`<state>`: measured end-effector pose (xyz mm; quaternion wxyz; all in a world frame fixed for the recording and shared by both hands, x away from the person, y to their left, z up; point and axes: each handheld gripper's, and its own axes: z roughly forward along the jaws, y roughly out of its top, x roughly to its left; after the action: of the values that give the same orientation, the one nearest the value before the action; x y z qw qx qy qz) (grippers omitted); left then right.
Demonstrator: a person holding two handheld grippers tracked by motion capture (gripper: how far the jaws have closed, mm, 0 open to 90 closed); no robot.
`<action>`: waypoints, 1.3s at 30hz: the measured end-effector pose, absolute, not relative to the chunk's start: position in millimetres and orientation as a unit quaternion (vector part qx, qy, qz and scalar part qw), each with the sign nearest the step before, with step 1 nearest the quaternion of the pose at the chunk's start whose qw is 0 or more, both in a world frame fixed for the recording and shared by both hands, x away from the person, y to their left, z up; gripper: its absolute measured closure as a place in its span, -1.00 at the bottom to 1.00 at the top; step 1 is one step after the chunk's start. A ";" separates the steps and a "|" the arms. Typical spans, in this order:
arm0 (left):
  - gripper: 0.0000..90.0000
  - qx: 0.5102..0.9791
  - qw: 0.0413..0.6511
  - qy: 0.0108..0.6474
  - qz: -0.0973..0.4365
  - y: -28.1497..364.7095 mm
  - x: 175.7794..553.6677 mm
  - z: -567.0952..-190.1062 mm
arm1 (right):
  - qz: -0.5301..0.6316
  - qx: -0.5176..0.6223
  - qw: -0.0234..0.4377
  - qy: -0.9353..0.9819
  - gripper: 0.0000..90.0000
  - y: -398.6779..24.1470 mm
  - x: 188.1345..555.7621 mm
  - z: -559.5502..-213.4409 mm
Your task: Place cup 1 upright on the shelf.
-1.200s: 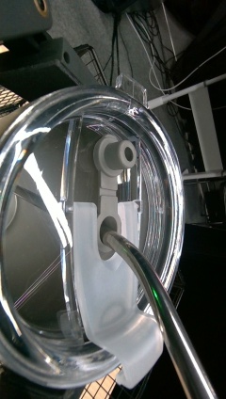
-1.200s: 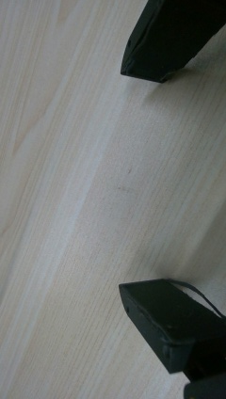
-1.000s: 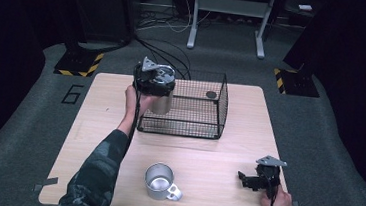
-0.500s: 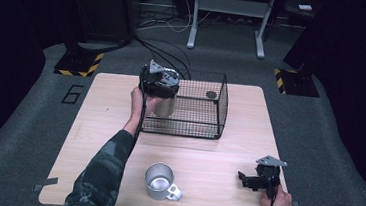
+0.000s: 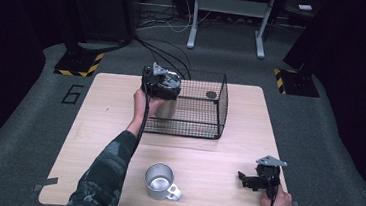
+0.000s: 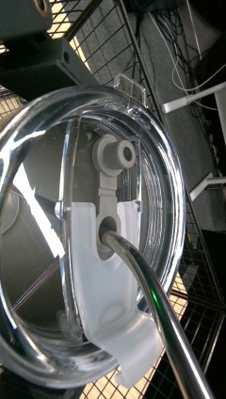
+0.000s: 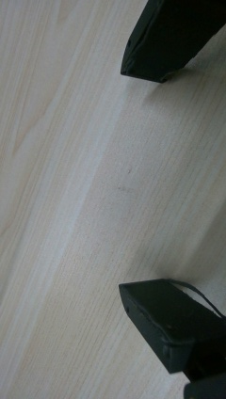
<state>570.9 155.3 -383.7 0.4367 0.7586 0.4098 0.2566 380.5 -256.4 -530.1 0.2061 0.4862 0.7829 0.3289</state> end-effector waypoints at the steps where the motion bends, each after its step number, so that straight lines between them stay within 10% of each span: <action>1: -0.92 0.759 0.437 0.409 0.255 155.2 571.4 -384.2 | 0.329 0.486 0.206 0.783 -1.00 -256.4 380.5 -530.1; 39: -0.92 0.763 0.422 0.429 0.236 150.3 579.0 -408.0 | 0.329 0.486 0.207 0.783 -1.00 -256.3 380.5 -530.2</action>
<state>579.0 150.3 -408.0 0.4221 0.7628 0.4290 0.2364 380.5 -256.3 -530.2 0.2067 0.4862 0.7828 0.3289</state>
